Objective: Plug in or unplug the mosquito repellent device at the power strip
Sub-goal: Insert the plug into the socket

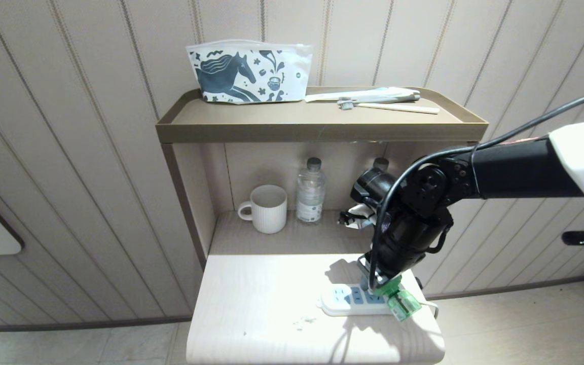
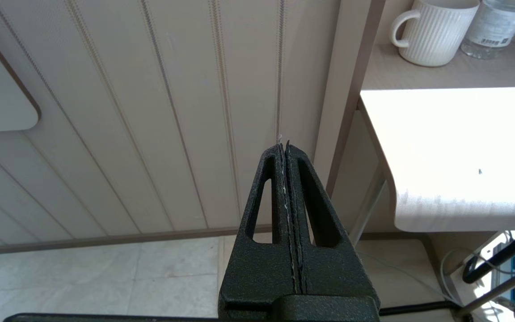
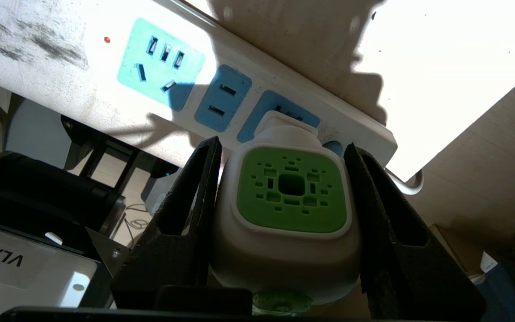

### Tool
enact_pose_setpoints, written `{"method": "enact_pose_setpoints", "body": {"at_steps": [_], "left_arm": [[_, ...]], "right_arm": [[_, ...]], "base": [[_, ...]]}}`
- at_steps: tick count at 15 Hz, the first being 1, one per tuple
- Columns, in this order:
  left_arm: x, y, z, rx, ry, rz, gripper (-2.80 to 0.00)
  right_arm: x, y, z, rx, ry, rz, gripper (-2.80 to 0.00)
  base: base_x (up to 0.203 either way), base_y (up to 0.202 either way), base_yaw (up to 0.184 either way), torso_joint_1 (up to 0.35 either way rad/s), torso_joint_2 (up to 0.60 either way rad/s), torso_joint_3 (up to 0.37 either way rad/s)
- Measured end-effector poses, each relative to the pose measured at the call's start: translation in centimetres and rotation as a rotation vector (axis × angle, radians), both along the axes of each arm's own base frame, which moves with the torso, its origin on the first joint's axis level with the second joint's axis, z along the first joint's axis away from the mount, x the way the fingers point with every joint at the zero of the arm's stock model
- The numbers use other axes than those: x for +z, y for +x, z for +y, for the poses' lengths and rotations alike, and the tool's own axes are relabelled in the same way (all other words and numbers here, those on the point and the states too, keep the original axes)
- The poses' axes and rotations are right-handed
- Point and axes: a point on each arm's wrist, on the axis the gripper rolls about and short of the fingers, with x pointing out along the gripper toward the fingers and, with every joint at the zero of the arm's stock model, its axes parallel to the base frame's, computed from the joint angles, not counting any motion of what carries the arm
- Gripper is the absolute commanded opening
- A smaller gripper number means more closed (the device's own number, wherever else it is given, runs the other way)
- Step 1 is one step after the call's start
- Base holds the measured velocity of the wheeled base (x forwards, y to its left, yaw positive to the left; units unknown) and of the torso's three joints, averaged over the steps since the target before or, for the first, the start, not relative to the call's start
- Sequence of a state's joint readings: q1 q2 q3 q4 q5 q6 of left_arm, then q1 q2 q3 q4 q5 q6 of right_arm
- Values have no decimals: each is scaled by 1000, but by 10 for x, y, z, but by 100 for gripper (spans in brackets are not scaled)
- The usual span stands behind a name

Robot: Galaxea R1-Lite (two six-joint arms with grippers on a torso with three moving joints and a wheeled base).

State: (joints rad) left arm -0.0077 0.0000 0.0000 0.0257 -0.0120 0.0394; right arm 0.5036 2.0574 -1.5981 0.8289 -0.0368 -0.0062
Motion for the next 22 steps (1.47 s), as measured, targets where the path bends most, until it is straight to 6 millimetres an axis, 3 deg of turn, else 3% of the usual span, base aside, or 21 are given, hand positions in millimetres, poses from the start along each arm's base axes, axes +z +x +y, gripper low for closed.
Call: {"method": "enact_pose_setpoints", "body": {"at_steps": [22], "left_arm": [[0,0,0,0,0,0,-280]], "right_arm": [[-13,9,-2,-21,18,-17,-280]], "base": [[0,0,0,0,0,0]]}}
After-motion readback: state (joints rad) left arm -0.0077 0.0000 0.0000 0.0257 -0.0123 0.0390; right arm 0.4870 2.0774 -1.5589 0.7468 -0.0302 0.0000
